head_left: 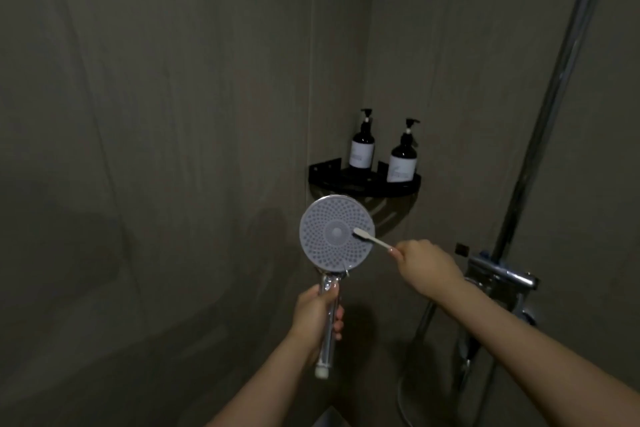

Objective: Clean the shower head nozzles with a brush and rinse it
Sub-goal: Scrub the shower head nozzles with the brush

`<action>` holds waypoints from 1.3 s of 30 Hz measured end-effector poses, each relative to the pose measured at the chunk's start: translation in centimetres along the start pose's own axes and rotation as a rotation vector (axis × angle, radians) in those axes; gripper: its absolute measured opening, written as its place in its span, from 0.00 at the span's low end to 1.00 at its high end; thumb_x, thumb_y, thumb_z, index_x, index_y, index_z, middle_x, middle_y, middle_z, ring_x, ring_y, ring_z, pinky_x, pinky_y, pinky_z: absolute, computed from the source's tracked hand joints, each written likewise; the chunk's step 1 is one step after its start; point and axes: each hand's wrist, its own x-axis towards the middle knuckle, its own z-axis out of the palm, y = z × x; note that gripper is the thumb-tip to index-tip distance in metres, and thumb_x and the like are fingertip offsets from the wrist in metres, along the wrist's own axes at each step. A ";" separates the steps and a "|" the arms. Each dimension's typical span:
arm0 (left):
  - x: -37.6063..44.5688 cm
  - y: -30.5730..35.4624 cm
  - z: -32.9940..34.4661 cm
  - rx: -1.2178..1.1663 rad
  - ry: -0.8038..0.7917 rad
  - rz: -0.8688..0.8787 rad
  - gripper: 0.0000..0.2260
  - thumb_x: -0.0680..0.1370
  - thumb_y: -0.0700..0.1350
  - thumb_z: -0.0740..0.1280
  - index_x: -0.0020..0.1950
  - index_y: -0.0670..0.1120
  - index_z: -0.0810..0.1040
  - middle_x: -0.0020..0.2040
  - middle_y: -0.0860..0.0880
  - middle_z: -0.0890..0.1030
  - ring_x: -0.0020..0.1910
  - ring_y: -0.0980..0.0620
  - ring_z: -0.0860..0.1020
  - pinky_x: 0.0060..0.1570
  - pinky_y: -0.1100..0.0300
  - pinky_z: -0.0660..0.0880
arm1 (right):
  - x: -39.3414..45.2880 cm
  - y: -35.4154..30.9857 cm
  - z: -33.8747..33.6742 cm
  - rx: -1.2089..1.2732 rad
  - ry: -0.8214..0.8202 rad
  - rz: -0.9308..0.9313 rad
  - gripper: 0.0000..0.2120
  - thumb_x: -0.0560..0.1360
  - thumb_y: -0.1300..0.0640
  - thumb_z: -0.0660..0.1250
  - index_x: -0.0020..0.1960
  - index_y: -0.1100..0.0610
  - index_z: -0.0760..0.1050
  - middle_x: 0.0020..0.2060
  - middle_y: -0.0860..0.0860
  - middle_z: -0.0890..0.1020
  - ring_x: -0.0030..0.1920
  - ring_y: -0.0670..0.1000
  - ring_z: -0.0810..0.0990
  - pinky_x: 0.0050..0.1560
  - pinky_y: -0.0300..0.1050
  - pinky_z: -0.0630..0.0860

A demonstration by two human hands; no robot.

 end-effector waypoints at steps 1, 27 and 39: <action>-0.4 0.7 -0.2 0.010 0.012 0.001 0.09 0.79 0.44 0.60 0.39 0.45 0.69 0.26 0.47 0.70 0.20 0.53 0.66 0.22 0.65 0.65 | -0.1 -0.2 -0.6 0.005 -0.022 -0.011 0.17 0.80 0.49 0.52 0.49 0.58 0.77 0.46 0.58 0.81 0.46 0.58 0.79 0.46 0.49 0.74; -0.8 4.5 4.7 0.117 0.055 0.026 0.10 0.79 0.46 0.60 0.38 0.47 0.67 0.27 0.47 0.70 0.19 0.54 0.66 0.22 0.67 0.65 | 0.0 1.0 -5.8 0.140 0.055 0.027 0.15 0.81 0.52 0.52 0.48 0.56 0.75 0.41 0.55 0.78 0.36 0.53 0.74 0.35 0.44 0.69; -1.5 4.5 5.5 0.130 0.065 0.020 0.09 0.78 0.47 0.60 0.39 0.46 0.68 0.26 0.48 0.70 0.19 0.54 0.67 0.23 0.66 0.65 | -0.2 -0.5 -6.4 0.082 0.097 0.011 0.14 0.80 0.54 0.52 0.51 0.58 0.75 0.40 0.54 0.78 0.39 0.54 0.76 0.35 0.44 0.71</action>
